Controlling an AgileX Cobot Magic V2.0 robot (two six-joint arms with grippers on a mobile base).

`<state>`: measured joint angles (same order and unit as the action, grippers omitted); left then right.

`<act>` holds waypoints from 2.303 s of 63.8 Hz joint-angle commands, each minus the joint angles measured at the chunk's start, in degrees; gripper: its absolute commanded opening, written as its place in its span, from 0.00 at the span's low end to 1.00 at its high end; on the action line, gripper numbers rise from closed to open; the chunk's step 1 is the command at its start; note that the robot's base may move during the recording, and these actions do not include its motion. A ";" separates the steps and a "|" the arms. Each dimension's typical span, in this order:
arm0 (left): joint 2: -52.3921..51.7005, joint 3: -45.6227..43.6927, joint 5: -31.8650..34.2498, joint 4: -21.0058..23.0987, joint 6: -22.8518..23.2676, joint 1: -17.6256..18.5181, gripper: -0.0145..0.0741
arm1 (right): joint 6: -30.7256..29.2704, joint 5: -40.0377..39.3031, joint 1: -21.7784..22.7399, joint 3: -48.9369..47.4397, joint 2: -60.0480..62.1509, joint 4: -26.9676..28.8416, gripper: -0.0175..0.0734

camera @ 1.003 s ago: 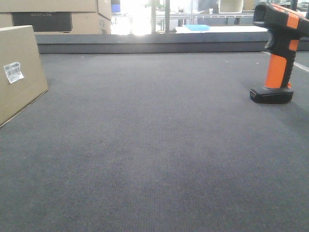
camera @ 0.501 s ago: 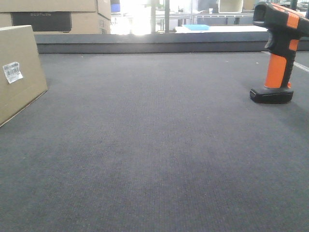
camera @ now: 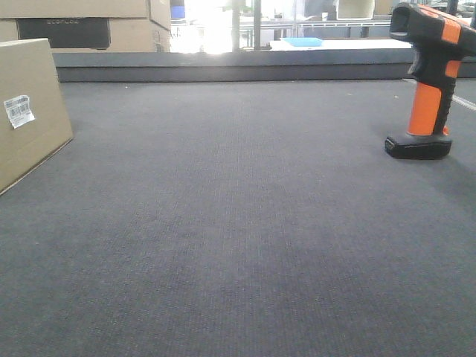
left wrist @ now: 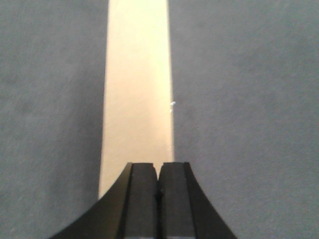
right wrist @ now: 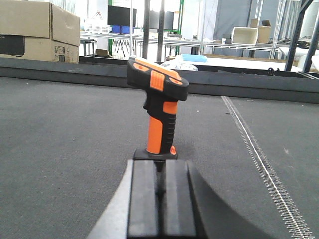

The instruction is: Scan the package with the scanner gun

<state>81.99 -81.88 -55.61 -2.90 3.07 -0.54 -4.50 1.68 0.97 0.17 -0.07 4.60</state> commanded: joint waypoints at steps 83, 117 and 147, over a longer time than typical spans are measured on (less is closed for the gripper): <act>15.17 -2.30 -3.44 2.27 0.33 -1.40 0.33 | -0.01 -1.38 0.04 -0.17 0.07 0.09 0.01; 11.61 -7.83 -7.11 20.93 2.84 4.07 0.04 | -0.01 -1.38 0.04 -0.17 0.07 0.09 0.01; 17.47 -7.83 10.74 19.50 21.24 26.51 0.04 | -0.12 -1.13 0.04 -0.17 0.07 -1.99 0.01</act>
<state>98.13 -89.31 -47.27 16.63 21.94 24.39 -4.50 1.68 0.97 0.17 -0.07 4.34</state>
